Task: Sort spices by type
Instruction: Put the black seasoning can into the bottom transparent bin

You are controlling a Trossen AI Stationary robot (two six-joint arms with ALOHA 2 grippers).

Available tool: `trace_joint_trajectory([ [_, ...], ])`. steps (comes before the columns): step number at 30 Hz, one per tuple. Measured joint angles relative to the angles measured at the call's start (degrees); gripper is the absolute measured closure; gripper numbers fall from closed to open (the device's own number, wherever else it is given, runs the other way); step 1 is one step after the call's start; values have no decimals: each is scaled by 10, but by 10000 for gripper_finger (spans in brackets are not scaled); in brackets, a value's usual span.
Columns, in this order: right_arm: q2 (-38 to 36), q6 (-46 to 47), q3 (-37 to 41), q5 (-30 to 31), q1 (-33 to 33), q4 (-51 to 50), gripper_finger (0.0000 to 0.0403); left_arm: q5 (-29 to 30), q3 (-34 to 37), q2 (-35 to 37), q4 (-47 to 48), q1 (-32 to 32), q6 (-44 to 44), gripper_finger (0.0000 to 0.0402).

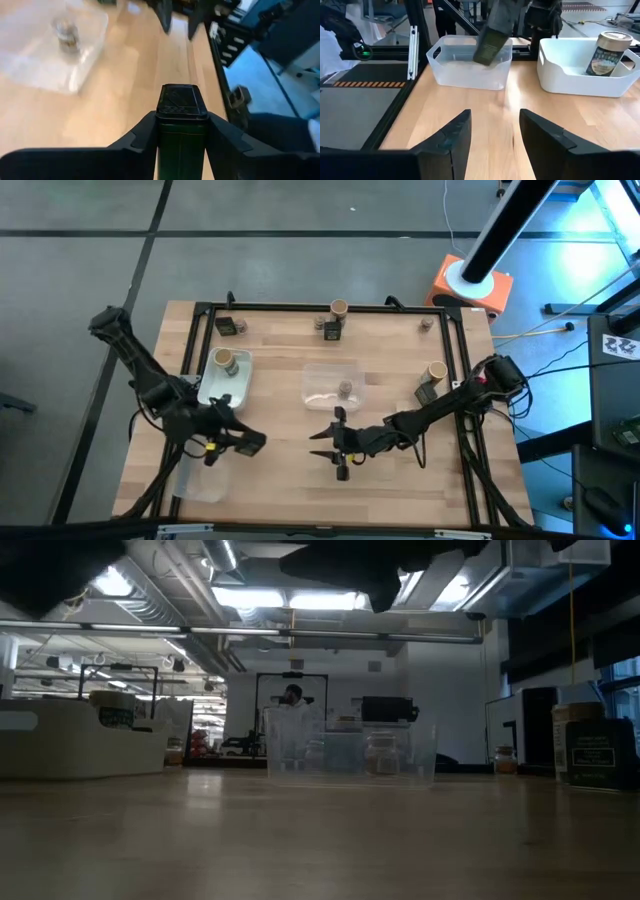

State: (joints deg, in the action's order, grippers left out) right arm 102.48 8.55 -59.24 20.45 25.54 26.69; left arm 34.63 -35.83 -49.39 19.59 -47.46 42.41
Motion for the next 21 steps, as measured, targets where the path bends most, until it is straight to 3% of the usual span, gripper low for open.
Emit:
trace_joint_trajectory([
  [13,0,1,0,31,0,-3,235,4,0,9,131,-110,178,286],
  [21,0,16,0,31,0,-3,235,72,0,9,143,-200,229,286],
])
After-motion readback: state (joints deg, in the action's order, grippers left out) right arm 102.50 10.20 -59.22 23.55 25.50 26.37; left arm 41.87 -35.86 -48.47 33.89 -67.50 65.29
